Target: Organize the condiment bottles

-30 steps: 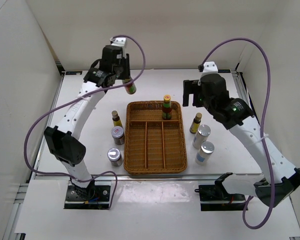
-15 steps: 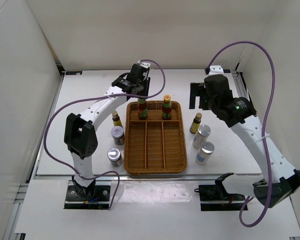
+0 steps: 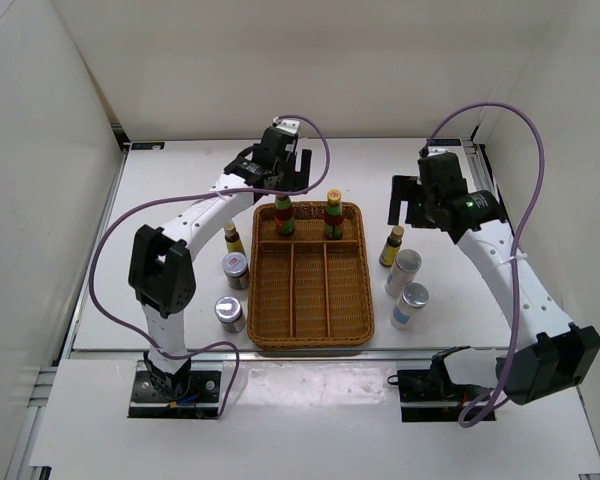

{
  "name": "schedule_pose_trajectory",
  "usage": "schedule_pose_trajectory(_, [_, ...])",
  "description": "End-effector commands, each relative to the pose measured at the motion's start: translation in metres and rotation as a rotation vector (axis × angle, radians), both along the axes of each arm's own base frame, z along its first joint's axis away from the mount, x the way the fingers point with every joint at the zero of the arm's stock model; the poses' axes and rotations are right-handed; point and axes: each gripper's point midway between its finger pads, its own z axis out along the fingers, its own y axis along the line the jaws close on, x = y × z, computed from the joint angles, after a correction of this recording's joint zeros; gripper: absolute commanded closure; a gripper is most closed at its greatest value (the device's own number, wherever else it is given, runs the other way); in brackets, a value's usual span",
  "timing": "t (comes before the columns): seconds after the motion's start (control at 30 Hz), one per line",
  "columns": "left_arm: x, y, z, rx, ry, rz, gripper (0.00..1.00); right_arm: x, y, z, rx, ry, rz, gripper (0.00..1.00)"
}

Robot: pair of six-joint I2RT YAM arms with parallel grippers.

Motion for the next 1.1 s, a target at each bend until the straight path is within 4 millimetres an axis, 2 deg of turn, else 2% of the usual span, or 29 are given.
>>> schedule_pose_trajectory(0.0, [-0.002, 0.000, 0.054, -0.063, -0.108, 0.008, 0.01, 0.010, 0.015, -0.006, 0.112, 0.014, 0.047, 0.07])
schedule_pose_trajectory(0.07, [-0.005, 0.003, 0.068, -0.079, -0.133, 0.008, 0.01, 0.014, 0.018, -0.017, 0.130, 0.049, 0.057, 0.10])
schedule_pose_trajectory(0.2, [-0.018, 0.018, 0.117, -0.110, -0.212, 0.035, 0.01, 0.020, 0.024, -0.037, 0.148, 0.105, 0.072, 0.12])
schedule_pose_trajectory(0.23, [-0.026, 0.029, 0.138, -0.108, -0.255, 0.050, 0.01, 0.021, 0.025, -0.041, 0.145, 0.118, 0.071, 0.14])
schedule_pose_trajectory(0.3, [-0.034, 0.041, 0.158, -0.095, -0.302, 0.062, 0.01, 0.023, 0.027, -0.054, 0.143, 0.159, 0.075, 0.16])
schedule_pose_trajectory(0.33, [-0.042, 0.054, 0.173, -0.104, -0.326, 0.082, 0.01, 0.024, 0.028, -0.062, 0.137, 0.183, 0.073, 0.19])
schedule_pose_trajectory(0.37, [-0.045, 0.065, 0.179, -0.097, -0.342, 0.093, 0.01, 0.025, 0.028, -0.065, 0.141, 0.193, 0.063, 0.19])
schedule_pose_trajectory(0.4, [-0.049, 0.077, 0.170, -0.068, -0.327, 0.110, 0.01, 0.025, 0.026, -0.065, 0.131, 0.190, 0.055, 0.20])
schedule_pose_trajectory(0.43, [-0.052, 0.088, 0.170, -0.061, -0.329, 0.133, 0.01, 0.023, 0.025, -0.074, 0.124, 0.213, 0.052, 0.20])
schedule_pose_trajectory(0.47, [-0.062, 0.101, 0.179, -0.072, -0.352, 0.150, 0.01, 0.022, 0.024, -0.078, 0.120, 0.222, 0.039, 0.23])
schedule_pose_trajectory(0.5, [-0.063, 0.117, 0.175, -0.063, -0.347, 0.181, 0.01, 0.024, 0.024, -0.080, 0.121, 0.221, 0.039, 0.24])
schedule_pose_trajectory(0.53, [-0.067, 0.131, 0.154, -0.025, -0.312, 0.215, 0.01, 0.024, 0.024, -0.080, 0.121, 0.221, 0.039, 0.26])
schedule_pose_trajectory(0.57, [-0.076, 0.143, 0.155, -0.027, -0.321, 0.234, 0.01, 0.022, 0.024, -0.083, 0.118, 0.229, 0.038, 0.30])
schedule_pose_trajectory(0.6, [-0.078, 0.161, 0.147, -0.018, -0.309, 0.284, 0.01, 0.023, 0.022, -0.087, 0.106, 0.236, 0.030, 0.31])
schedule_pose_trajectory(0.63, [-0.082, 0.171, 0.123, -0.002, -0.262, 0.309, 0.01, 0.024, 0.019, -0.087, 0.095, 0.233, 0.020, 0.31])
schedule_pose_trajectory(0.7, [-0.091, 0.192, 0.112, -0.008, -0.246, 0.358, 0.01, 0.023, 0.017, -0.093, 0.082, 0.247, 0.012, 0.39])
schedule_pose_trajectory(0.73, [-0.097, 0.198, 0.091, 0.006, -0.205, 0.374, 0.01, 0.023, 0.017, -0.093, 0.081, 0.247, 0.012, 0.42])
schedule_pose_trajectory(0.8, [-0.103, 0.208, 0.075, 0.024, -0.177, 0.394, 0.01, 0.025, 0.019, -0.092, 0.075, 0.236, 0.016, 0.52])
schedule_pose_trajectory(0.83, [-0.110, 0.213, 0.060, 0.049, -0.151, 0.406, 0.01, 0.025, 0.017, -0.092, 0.067, 0.233, 0.009, 0.55])
schedule_pose_trajectory(0.93, [-0.115, 0.221, 0.051, 0.058, -0.178, 0.436, 0.01, 0.031, 0.015, -0.085, 0.050, 0.206, 0.006, 0.69])
schedule_pose_trajectory(0.97, [-0.120, 0.222, 0.038, 0.057, -0.163, 0.441, 0.01, 0.032, 0.010, -0.083, 0.030, 0.204, -0.010, 0.73])
schedule_pose_trajectory(1.03, [-0.123, 0.223, 0.039, 0.038, -0.196, 0.443, 0.01, 0.035, 0.010, -0.074, 0.016, 0.184, -0.015, 0.82])
schedule_pose_trajectory(1.07, [-0.127, 0.224, 0.029, 0.045, -0.184, 0.443, 0.01, 0.033, 0.010, -0.068, 0.005, 0.171, -0.016, 0.85])
